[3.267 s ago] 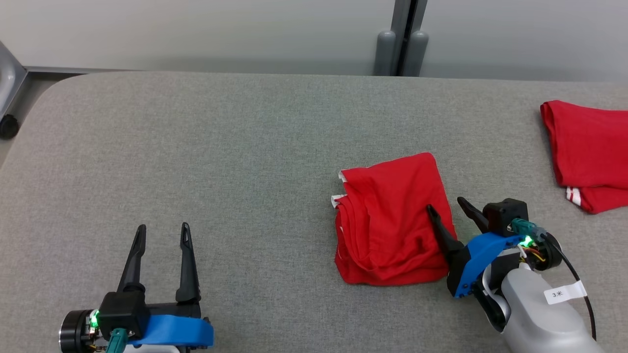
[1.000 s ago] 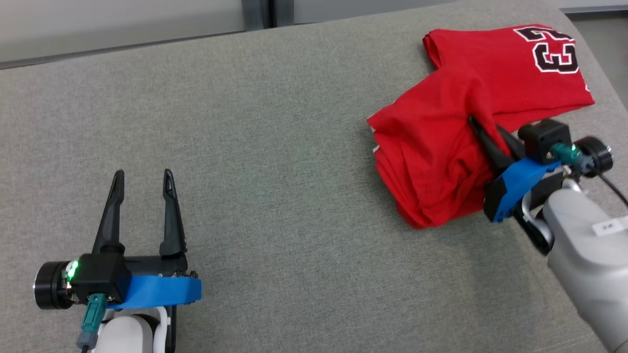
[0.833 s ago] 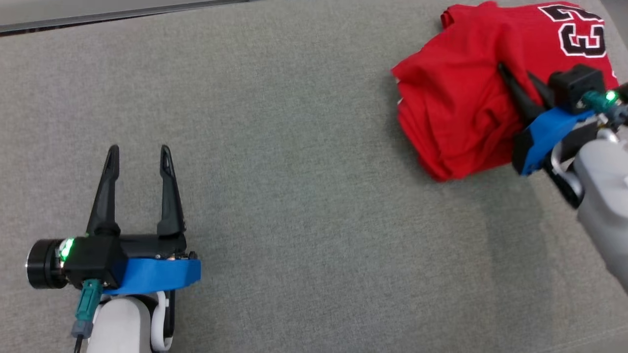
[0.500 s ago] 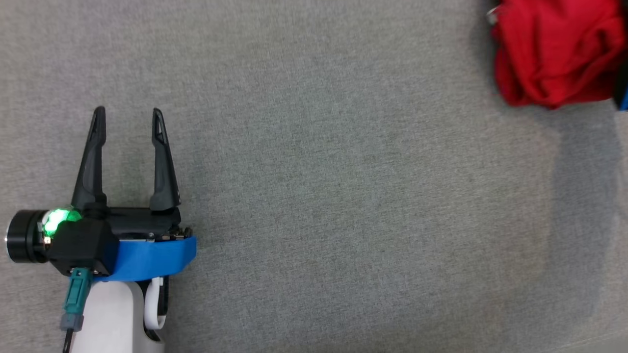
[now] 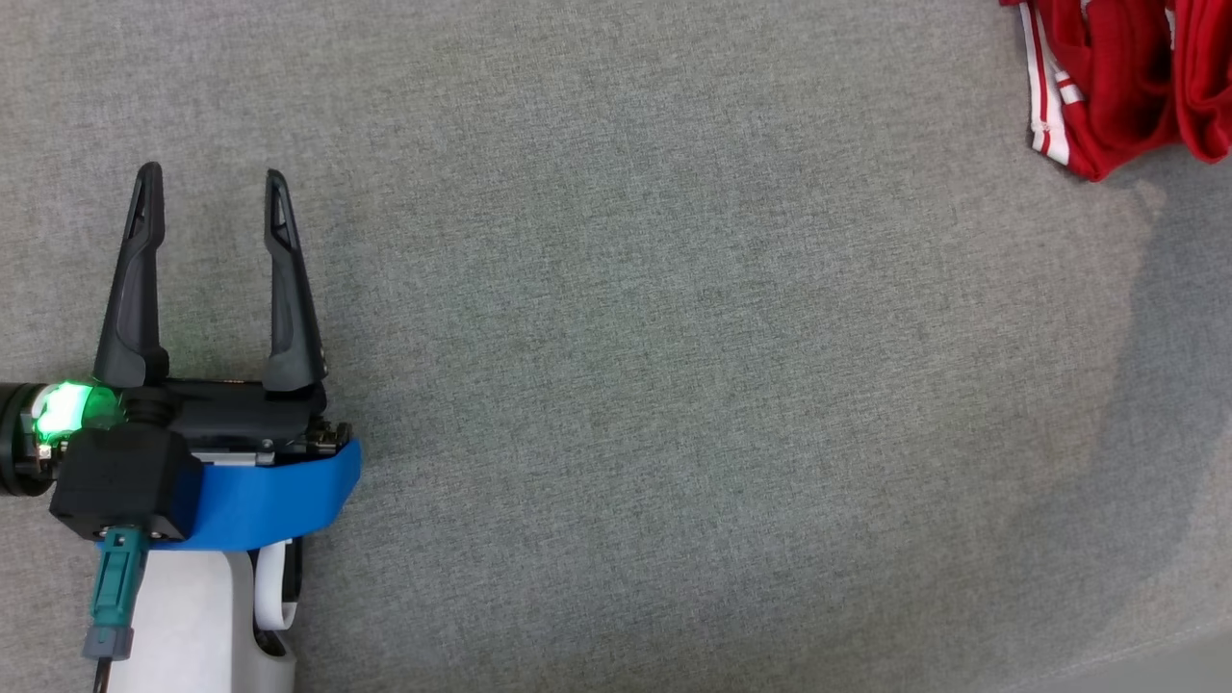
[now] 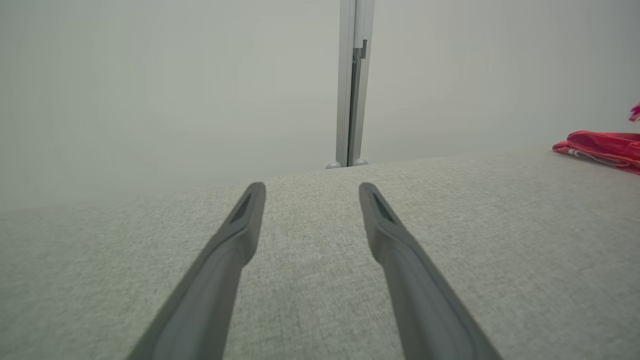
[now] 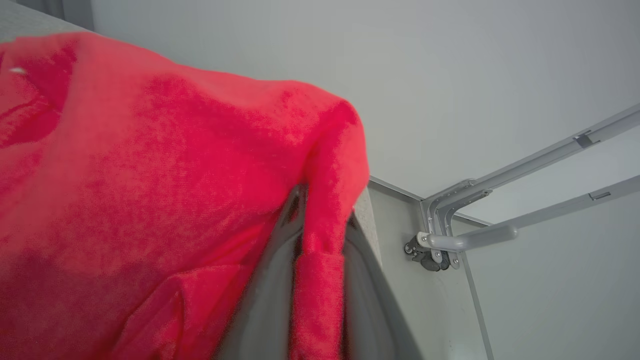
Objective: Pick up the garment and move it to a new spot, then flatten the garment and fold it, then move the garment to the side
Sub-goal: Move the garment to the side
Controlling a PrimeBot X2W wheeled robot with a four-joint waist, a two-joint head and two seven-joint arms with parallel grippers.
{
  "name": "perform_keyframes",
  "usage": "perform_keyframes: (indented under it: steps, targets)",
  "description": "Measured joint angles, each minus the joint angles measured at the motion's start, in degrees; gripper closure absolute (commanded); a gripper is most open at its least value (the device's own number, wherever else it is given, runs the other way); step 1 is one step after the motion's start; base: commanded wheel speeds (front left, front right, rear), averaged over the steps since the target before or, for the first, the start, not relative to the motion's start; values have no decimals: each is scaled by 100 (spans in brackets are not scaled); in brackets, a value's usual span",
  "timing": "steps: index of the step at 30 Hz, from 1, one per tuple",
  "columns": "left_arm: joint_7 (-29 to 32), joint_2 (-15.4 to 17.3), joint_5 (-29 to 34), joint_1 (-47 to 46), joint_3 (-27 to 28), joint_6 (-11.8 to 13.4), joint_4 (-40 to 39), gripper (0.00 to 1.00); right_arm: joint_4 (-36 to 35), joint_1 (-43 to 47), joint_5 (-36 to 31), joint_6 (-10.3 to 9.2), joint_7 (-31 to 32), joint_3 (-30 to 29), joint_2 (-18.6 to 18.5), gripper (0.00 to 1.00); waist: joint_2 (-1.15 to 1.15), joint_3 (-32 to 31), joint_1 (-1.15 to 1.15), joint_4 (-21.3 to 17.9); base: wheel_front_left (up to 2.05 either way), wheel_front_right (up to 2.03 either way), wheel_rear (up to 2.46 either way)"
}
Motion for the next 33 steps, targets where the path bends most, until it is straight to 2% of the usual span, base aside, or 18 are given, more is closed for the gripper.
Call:
perform_keyframes:
  steps: [8, 14, 19, 22, 33]
  targets:
    - [1, 18, -68, -15, -43, 59, 125, 0, 83, -76, -49, 0, 0, -405, 27, 0, 0, -187, 0, 62, 0, 0, 0]
    - [1, -16, -199, 216, 13, 111, 263, 0, -851, 480, -214, 0, -5, -1115, 107, 0, 0, -704, 0, 169, 0, 0, 0]
    - [1, -101, -304, 529, 91, 127, 415, 0, -1798, 1329, -494, 0, -7, -1675, 444, 0, -1, -1267, -1, 279, 0, 0, 0]
    - [0, -156, -364, 804, 181, 125, 546, 0, -2527, 1983, -679, 0, -5, -1989, 816, 0, -2, -1711, -2, 357, 0, 0, 0]
    - [1, -291, -461, 1463, 337, 11, 917, 0, -3760, 3861, -788, 0, -7, -2158, 1674, 0, -3, -2772, -2, 570, 0, 0, 0]
